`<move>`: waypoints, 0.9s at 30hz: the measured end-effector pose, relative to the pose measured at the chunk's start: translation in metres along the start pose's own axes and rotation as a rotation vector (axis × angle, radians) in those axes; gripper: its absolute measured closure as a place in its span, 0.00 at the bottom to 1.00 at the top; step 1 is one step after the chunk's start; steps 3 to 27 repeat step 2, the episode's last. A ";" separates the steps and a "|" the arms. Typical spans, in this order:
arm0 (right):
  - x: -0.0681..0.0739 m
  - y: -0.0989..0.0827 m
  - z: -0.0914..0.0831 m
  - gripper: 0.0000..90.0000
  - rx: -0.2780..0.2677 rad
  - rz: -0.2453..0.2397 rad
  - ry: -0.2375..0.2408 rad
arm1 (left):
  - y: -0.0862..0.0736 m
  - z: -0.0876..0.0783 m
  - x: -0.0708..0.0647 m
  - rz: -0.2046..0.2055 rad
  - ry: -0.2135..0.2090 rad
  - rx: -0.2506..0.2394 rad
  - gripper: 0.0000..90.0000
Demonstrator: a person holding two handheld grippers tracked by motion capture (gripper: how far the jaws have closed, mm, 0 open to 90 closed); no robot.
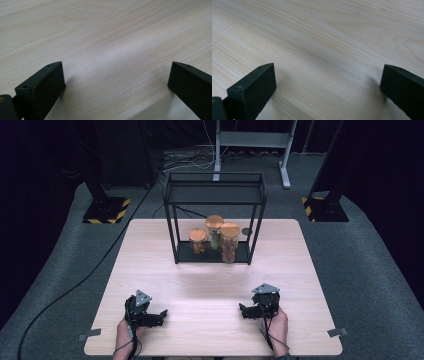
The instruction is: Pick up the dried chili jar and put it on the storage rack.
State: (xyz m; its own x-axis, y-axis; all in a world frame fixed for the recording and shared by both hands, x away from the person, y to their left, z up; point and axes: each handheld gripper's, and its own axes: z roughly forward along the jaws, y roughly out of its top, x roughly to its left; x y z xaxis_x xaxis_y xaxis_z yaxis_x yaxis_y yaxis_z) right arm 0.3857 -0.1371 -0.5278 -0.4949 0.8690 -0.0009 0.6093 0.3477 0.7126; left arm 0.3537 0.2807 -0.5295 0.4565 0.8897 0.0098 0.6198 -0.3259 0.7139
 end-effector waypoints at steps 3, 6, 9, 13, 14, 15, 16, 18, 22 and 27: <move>0.000 0.000 0.000 0.00 0.000 -0.001 0.000 | 0.000 0.000 0.000 0.000 0.000 0.000 0.00; 0.000 0.000 0.000 0.00 0.000 -0.001 0.000 | 0.000 0.000 0.000 0.000 0.000 0.000 0.00; 0.000 0.000 0.000 0.00 0.000 -0.001 0.000 | 0.000 0.000 0.000 0.000 0.000 0.000 0.00; 0.000 0.000 0.000 0.00 0.000 -0.001 0.000 | 0.000 0.000 0.000 0.000 0.000 0.000 0.00; 0.000 0.000 0.000 0.00 0.000 -0.001 0.000 | 0.000 0.000 0.000 0.000 0.000 0.000 0.00; 0.000 0.000 0.000 0.00 0.000 -0.001 0.000 | 0.000 0.000 0.000 0.000 0.000 0.000 0.00; 0.000 0.000 0.000 0.00 0.000 -0.001 0.000 | 0.000 0.000 0.000 0.000 0.000 0.000 0.00; 0.000 0.000 0.000 0.00 0.000 -0.001 0.000 | 0.000 0.000 0.000 0.000 0.000 0.000 0.00; 0.000 0.000 0.000 0.00 0.000 -0.001 0.000 | 0.000 0.000 0.000 0.000 0.000 0.000 0.00; 0.000 0.000 0.000 0.00 0.000 -0.001 0.000 | 0.000 0.000 0.000 0.000 0.000 0.000 0.00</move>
